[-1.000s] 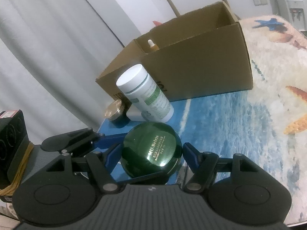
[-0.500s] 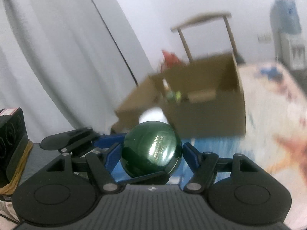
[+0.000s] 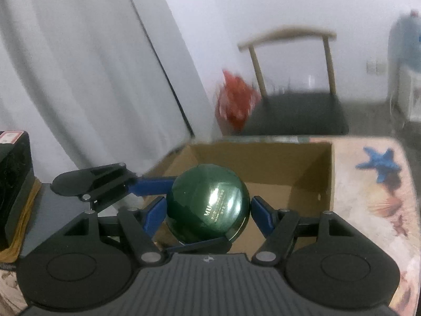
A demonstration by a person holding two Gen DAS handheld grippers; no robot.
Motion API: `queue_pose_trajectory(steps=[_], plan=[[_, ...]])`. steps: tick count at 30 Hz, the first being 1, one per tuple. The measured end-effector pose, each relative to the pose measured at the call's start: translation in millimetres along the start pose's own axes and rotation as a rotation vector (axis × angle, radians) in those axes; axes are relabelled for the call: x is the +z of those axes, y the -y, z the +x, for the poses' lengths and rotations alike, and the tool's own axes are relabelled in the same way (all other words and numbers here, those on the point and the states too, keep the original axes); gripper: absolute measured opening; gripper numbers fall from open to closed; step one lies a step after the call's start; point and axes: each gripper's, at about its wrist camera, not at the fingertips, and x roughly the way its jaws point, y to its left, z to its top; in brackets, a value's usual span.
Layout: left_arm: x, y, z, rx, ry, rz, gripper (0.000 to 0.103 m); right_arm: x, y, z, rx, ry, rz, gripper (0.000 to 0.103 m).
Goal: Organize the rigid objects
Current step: 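Carry the green jar into the box and open the right gripper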
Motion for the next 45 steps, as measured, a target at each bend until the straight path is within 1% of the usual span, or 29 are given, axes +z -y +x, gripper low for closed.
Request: queue_pose_trajectory(steps=[2, 5, 8, 10, 12, 15, 18, 24, 28, 30, 38, 41, 43, 45], plan=[[6, -12, 26, 0.006, -0.054, -0.024, 0.082, 16, 21, 30, 0.004, -0.071, 0.043, 0.074], [14, -33, 72, 0.006, -0.147, -0.087, 0.082, 35, 51, 73, 0.012, -0.168, 0.110, 0.074], [18, -51, 97, 0.016, -0.211, -0.117, 0.082, 47, 76, 110, 0.027, -0.249, 0.157, 0.075], [18, -55, 110, 0.033, -0.247, -0.132, 0.082, 51, 83, 125, 0.024, -0.284, 0.163, 0.075], [20, -59, 119, 0.054, -0.271, -0.136, 0.082, 56, 82, 141, 0.005, -0.315, 0.134, 0.075], [18, -60, 129, 0.085, -0.292, -0.134, 0.082, 61, 83, 156, -0.009, -0.354, 0.118, 0.075], [20, -60, 138, 0.098, -0.314, -0.142, 0.082, 64, 87, 166, -0.007, -0.384, 0.115, 0.076], [22, -57, 152, 0.122, -0.371, -0.153, 0.082, 69, 95, 184, -0.025, -0.439, 0.133, 0.076], [22, -60, 161, 0.123, -0.403, -0.192, 0.082, 69, 98, 197, -0.040, -0.465, 0.140, 0.076], [23, -63, 166, 0.120, -0.416, -0.214, 0.082, 69, 98, 198, -0.047, -0.466, 0.141, 0.075], [18, -58, 178, 0.126, -0.471, -0.228, 0.082, 64, 100, 208, -0.069, -0.477, 0.151, 0.075], [18, -58, 177, 0.129, -0.470, -0.231, 0.082, 65, 99, 204, -0.058, -0.461, 0.147, 0.076], [21, -58, 172, 0.128, -0.437, -0.236, 0.083, 66, 101, 200, -0.044, -0.448, 0.159, 0.076], [24, -57, 168, 0.125, -0.421, -0.237, 0.087, 68, 101, 196, -0.040, -0.433, 0.162, 0.076]])
